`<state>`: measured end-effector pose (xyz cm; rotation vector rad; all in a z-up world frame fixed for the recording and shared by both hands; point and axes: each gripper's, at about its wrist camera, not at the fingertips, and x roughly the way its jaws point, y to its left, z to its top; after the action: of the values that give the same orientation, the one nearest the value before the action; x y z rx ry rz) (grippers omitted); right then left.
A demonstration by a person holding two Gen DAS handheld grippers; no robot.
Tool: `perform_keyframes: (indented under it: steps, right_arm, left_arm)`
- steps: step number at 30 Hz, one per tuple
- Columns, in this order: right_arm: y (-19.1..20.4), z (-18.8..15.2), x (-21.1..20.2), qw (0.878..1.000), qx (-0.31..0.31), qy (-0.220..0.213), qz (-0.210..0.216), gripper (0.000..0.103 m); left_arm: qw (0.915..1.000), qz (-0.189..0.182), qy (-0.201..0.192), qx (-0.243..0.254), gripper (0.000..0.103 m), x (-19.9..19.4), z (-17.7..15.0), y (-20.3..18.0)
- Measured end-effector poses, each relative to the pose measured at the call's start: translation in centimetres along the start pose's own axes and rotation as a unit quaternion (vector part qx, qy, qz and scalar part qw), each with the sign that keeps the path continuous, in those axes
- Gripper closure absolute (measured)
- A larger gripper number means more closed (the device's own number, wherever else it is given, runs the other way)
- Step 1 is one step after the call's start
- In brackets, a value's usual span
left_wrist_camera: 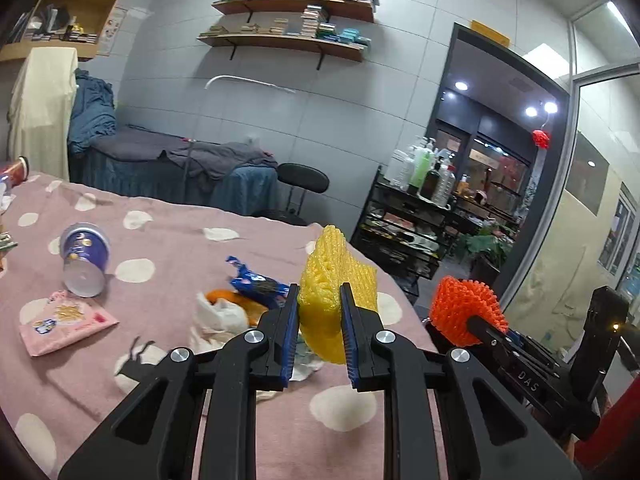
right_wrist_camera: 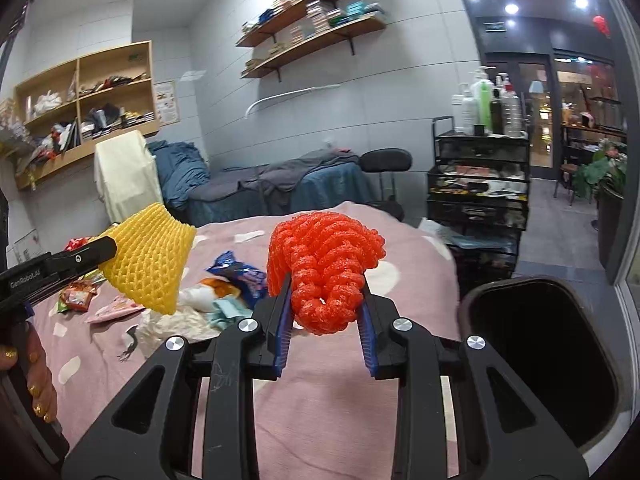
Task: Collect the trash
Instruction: 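Carry both nets over the bin and open both tools to drop them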
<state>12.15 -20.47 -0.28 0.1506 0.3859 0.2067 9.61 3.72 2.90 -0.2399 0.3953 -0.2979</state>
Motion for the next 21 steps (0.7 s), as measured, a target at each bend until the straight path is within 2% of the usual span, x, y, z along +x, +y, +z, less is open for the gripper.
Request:
perform_keyframes:
  steps: [9,15,21]
  right_arm:
    - [-5.9,-0.9,-2.6,0.997,0.028,0.005,-0.078,0.074]
    - [-9.3,-1.8,-3.0,0.990,0.056,0.020,-0.128,0.073]
    - [-13.4,-3.0,-2.0,0.978,0.101,0.054,-0.173,0.073]
  left_arm:
    - [0.9958,-0.081,0.028,0.032,0.083,4.0,-0.4,-5.8]
    - [0.9907,-0.113,0.047,0.061,0.083,5.6,-1.5,-9.3]
    - [0.9849,-0.136,0.076,0.074,0.083,7.3,-2.5,-11.3]
